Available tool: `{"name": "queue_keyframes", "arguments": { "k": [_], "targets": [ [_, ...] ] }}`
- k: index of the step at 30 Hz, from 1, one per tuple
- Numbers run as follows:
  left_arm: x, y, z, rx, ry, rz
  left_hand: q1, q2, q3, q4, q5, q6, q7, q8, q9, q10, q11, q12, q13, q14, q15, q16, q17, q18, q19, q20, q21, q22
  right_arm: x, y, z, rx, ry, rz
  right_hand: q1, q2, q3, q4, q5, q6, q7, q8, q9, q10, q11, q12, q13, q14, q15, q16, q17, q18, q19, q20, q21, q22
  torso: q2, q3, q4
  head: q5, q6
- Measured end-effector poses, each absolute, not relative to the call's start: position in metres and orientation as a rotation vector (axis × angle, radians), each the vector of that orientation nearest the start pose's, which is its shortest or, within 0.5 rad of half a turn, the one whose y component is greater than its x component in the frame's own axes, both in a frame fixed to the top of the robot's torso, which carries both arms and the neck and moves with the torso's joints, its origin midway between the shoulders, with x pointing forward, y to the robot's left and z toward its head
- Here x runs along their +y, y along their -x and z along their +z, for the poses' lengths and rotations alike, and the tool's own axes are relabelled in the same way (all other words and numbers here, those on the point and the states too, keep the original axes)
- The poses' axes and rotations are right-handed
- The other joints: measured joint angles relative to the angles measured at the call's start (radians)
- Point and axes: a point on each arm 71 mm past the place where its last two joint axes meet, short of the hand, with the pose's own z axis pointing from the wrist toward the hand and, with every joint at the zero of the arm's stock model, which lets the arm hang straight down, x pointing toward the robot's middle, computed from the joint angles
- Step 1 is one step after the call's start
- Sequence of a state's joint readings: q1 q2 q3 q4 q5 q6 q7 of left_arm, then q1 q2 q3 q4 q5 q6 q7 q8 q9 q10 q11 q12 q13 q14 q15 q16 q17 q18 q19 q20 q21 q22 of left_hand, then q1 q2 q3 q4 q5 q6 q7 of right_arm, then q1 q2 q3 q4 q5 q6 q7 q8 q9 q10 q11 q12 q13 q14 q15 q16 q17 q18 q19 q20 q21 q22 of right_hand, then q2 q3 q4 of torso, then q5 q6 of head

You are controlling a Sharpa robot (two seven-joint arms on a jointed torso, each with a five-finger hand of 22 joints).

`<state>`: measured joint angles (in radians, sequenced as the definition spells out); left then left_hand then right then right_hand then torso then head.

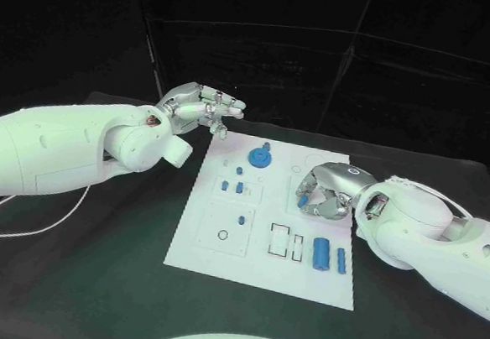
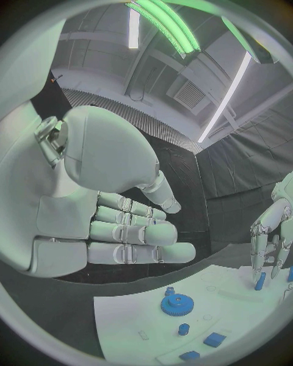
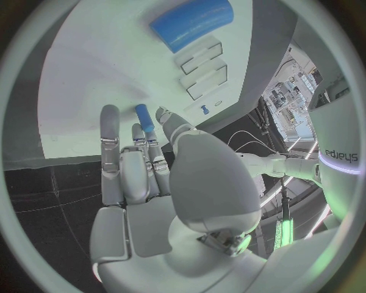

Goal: Assemble the parts on the task board

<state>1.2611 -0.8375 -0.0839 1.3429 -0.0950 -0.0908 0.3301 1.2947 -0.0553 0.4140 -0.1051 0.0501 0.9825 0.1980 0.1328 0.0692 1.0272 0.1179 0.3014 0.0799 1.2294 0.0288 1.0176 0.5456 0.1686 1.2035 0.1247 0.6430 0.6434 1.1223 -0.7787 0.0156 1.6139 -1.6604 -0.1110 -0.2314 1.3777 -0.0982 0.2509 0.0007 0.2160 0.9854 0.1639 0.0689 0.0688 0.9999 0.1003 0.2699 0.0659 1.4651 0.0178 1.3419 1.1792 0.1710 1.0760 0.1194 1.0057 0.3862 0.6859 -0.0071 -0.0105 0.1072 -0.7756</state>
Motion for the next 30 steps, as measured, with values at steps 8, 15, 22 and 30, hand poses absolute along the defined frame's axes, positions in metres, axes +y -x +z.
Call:
{"name": "queue_keyframes", "arguments": {
  "k": [8, 15, 22, 30],
  "targets": [
    [0.2501, -0.5211, -0.176, 1.543, 0.99, -1.517, 0.0, 0.0, 0.0, 0.0, 0.0, 0.0, 0.0, 0.0, 0.0, 0.0, 0.0, 0.0, 0.0, 0.0, 0.0, 0.0, 0.0, 0.0, 0.0, 0.0, 0.0, 0.0, -0.1411, -0.4591, -0.2049, 1.804, 0.39, 0.576, 0.015, 0.015, 0.037, 0.002, -0.013, 0.022, 0.0, 0.004, 0.0, 0.044, -0.002, -0.006, -0.003, 0.0, 0.0, 0.008, 0.015, 0.0, 0.003, -0.003, 0.0, 0.0, 0.0, 0.0003, 0.0, 0.0, -0.004],
    [0.25, -0.5211, -0.1762, 1.544, 0.99, -1.518, 0.0, 0.0, 0.0, 0.0, 0.0, 0.0, 0.0, 0.0, 0.0, 0.0, 0.0, 0.0, 0.0, 0.0, 0.0, 0.0, 0.0, 0.0, 0.0, 0.0, 0.0, -0.001, -0.1382, -0.4619, -0.2064, 1.804, 0.392, 0.572, 0.024, 0.024, 0.075, -0.003, -0.029, 0.047, 0.0, 0.005, 0.001, 0.085, -0.008, -0.015, -0.003, 0.001, -0.006, 0.02, 0.03, 0.0, 0.009, -0.009, 0.006, 0.002, 0.0, 0.0003, -0.0002, 0.0, -0.006],
    [0.2499, -0.5211, -0.1762, 1.544, 0.99, -1.518, 0.0, 0.0, 0.0, 0.0, 0.0, 0.0, 0.0, 0.0, 0.0, 0.0, 0.0, 0.0, 0.0, 0.0, 0.0, 0.0, 0.0, 0.0, 0.0, 0.0, 0.0, -0.001, -0.1376, -0.465, -0.2071, 1.795, 0.39, 0.563, 0.052, 0.046, 0.154, -0.036, -0.071, 0.056, 0.006, 0.005, 0.001, 0.113, -0.007, -0.032, -0.004, 0.0, -0.008, 0.026, 0.037, 0.0, 0.011, -0.011, 0.02, 0.009, 0.0, -0.0001, -0.0002, -0.001, -0.007],
    [0.2502, -0.521, -0.1762, 1.545, 0.99, -1.518, 0.0, 0.0, 0.0, 0.0, 0.0, 0.0, 0.0, 0.0, 0.0, 0.0, 0.0, 0.0, 0.0, 0.0, 0.0, 0.0, 0.0, 0.0, 0.0, 0.0, 0.0, -0.001, -0.1366, -0.4646, -0.2073, 1.785, 0.394, 0.56, 0.058, 0.042, 0.202, -0.059, -0.079, 0.078, -0.001, 0.009, 0.001, 0.139, 0.003, -0.04, 0.002, 0.0, -0.015, 0.03, 0.043, 0.0, 0.007, -0.015, 0.037, 0.019, 0.0, -0.0005, -0.0002, 0.0, -0.009]
  ]
}}
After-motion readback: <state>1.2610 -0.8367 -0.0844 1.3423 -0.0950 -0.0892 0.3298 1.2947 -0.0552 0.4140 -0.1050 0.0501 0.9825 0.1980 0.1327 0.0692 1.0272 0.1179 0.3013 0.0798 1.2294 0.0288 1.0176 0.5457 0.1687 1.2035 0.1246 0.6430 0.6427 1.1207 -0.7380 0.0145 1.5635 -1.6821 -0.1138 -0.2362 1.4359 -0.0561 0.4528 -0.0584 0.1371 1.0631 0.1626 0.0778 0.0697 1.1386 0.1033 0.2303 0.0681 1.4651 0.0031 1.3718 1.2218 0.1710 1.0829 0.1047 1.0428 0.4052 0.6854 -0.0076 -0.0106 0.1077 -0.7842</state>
